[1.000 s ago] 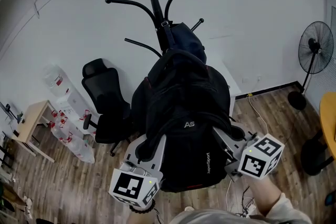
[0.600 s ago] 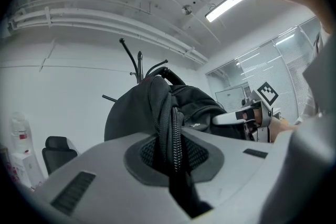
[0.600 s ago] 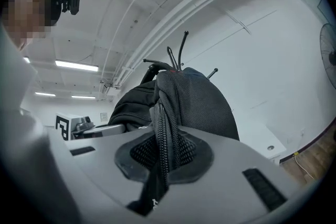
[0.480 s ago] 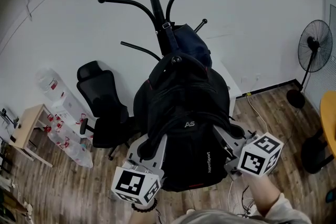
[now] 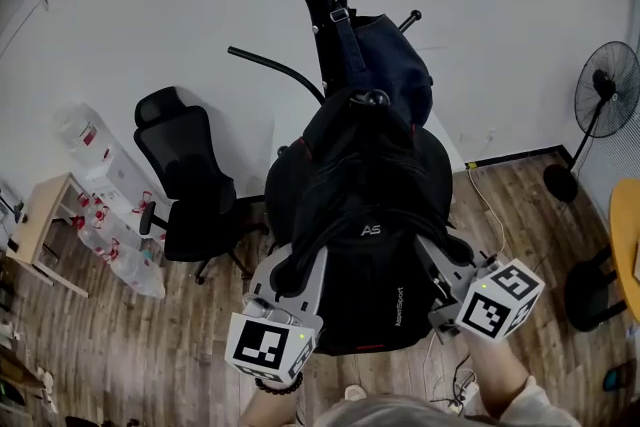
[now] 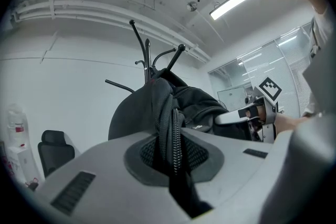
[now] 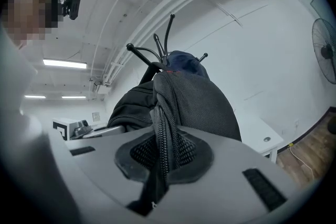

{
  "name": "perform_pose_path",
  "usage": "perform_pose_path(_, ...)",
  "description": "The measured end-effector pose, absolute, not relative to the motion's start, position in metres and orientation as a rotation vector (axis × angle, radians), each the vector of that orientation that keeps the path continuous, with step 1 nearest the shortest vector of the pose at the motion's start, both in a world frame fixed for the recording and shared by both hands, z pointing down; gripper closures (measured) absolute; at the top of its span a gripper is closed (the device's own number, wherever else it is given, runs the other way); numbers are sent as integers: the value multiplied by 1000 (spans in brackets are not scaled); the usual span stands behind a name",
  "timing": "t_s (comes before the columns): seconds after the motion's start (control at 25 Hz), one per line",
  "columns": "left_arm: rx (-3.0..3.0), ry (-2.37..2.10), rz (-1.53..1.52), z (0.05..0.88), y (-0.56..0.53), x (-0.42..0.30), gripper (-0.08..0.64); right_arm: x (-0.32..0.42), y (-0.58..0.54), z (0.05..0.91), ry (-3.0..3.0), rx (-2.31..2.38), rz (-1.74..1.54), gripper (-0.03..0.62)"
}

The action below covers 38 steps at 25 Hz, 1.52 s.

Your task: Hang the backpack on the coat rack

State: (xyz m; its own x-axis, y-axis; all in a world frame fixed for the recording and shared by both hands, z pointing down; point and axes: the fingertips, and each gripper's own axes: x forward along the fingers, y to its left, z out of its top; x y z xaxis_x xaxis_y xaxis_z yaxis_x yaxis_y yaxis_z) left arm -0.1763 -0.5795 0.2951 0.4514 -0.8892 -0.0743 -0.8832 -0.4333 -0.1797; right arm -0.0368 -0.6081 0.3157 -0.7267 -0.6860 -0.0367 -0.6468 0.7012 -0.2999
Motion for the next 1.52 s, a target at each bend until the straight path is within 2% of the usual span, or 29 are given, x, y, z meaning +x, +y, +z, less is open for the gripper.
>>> perform_pose_path(0.96,-2556,1417,222,345,-616,-179,524,-44,-631,358,2640,-1279,-61,558)
perform_pose_path(1.24,-2499,1369,214,340,-590,-179,446,-50,-608,355,2676,-1201,15,554)
perform_pose_path(1.52,-2495,1416,251,340,-557,-205,423,-39,-577,356,2639,-1249,20,491)
